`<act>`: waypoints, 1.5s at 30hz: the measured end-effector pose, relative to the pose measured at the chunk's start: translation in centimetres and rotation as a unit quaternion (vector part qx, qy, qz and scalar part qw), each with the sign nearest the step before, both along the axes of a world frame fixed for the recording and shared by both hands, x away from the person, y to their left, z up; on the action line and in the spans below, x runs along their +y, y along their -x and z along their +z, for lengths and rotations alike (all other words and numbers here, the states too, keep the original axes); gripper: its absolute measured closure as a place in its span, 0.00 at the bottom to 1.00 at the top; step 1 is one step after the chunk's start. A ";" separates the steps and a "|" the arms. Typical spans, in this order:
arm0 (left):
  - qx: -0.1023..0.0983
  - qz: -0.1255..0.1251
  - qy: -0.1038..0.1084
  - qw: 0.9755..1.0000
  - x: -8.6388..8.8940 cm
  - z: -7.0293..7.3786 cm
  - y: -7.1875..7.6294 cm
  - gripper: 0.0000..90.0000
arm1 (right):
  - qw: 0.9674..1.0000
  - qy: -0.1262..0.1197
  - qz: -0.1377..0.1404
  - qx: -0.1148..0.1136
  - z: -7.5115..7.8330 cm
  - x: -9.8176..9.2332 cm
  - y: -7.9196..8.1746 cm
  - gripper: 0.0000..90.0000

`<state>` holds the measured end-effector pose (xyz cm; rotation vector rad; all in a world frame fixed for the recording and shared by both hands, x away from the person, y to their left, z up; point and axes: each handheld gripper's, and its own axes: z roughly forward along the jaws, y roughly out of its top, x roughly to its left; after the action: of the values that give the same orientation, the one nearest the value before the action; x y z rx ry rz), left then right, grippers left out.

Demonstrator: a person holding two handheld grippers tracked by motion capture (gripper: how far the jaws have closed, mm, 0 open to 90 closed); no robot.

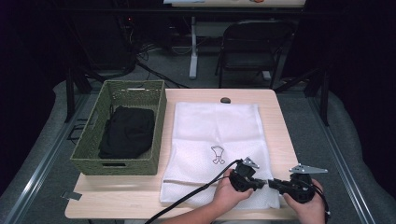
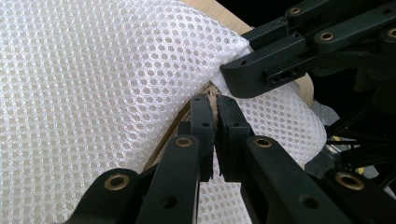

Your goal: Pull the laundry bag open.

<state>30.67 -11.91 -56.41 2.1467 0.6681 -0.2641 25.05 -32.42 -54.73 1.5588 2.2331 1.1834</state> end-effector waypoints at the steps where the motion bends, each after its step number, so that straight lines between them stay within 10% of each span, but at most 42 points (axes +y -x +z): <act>1: 0.001 0.002 0.001 1.000 0.0 0.0 0.0 0.97 | 1.000 0.002 0.001 0.001 0.0 0.0 0.0 0.92; 38: 0.012 0.038 -0.016 0.999 0.8 0.0 0.4 0.97 | 1.000 0.011 0.008 0.006 -0.1 0.6 -0.3 0.93; 40: 0.014 0.046 -0.019 0.999 1.4 -0.2 0.1 0.97 | 0.999 0.044 -0.025 -0.002 -0.1 -0.2 -0.4 0.93; 42: 0.027 0.046 -0.007 0.999 2.1 -0.2 -0.1 0.97 | 0.999 -0.005 -0.030 0.013 -0.2 -0.9 -0.4 0.93; 45: 0.021 0.047 -0.013 0.999 2.1 -0.1 0.0 0.97 | 1.000 0.004 -0.025 0.011 -0.3 -0.5 -0.3 0.93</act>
<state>30.70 -9.84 -56.50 2.1321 0.7981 -0.2529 25.32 -32.96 -54.99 1.6212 2.1966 1.1488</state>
